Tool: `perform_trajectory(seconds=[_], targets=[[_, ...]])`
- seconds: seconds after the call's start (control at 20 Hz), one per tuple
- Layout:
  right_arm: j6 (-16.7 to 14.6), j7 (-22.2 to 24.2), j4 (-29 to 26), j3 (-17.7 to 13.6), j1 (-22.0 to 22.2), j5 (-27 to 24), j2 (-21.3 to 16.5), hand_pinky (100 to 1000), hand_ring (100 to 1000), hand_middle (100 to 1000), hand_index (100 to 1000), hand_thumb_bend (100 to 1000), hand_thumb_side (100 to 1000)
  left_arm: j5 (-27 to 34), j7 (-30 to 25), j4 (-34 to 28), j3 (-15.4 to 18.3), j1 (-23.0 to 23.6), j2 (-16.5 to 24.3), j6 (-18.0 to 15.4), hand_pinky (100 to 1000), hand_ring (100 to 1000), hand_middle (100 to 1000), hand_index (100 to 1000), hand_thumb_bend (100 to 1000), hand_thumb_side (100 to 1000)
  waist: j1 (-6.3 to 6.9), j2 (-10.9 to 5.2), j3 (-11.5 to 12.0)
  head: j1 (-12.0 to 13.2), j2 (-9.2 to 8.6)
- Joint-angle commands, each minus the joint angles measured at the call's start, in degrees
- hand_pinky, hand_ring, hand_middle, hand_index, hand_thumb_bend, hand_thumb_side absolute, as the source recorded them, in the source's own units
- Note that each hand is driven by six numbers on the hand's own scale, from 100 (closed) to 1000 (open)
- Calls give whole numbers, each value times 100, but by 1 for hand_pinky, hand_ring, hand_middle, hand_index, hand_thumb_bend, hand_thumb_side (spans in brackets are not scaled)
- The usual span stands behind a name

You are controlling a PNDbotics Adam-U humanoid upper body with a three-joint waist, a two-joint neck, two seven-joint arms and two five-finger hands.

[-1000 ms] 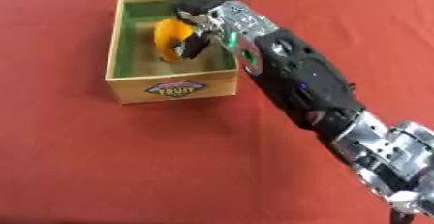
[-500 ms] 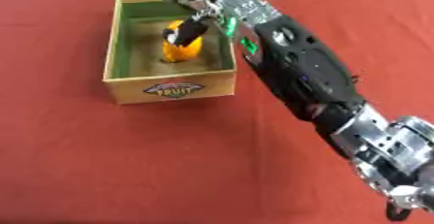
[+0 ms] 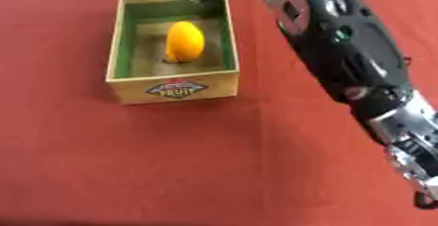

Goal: Pick up objects on the table and place them in the box.

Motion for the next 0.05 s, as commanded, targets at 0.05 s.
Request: perform_trajectory(seconds=[0.05], targets=[[-109,-283,-545,-98,23,-303,-426,821,846,743,1000,100,422,-16,34,-108,73,-30,123,-3,600,605,690,824,123,902,25,-153,-12,58,31]])
